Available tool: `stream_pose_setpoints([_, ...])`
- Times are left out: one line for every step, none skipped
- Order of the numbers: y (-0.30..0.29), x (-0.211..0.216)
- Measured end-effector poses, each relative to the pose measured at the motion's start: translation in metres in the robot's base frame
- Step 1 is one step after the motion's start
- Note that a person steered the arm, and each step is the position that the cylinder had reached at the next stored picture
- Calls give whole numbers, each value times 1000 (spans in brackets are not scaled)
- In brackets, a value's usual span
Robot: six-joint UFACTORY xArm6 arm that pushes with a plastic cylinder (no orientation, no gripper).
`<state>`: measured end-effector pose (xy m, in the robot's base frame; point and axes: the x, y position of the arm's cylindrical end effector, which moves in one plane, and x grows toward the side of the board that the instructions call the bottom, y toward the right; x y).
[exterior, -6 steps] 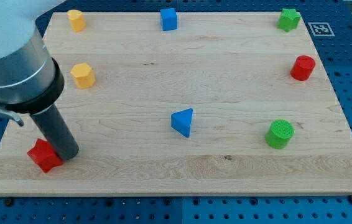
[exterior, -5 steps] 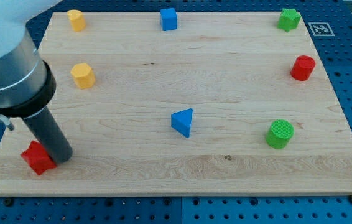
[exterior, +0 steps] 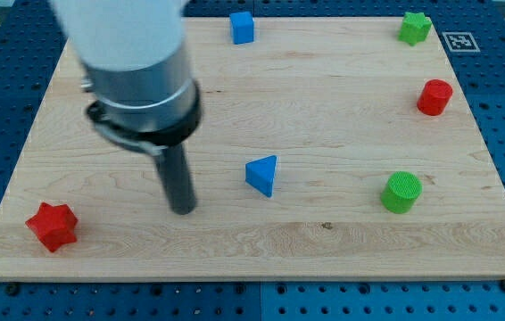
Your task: Nudge the blue triangle right a bit
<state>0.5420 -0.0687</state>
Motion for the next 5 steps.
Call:
stream_pose_setpoints([33,-9])
stream_pose_setpoints([33,-9])
stream_pose_setpoints([43,-8])
stream_pose_setpoints([84,-1])
stream_pose_setpoints([119,1])
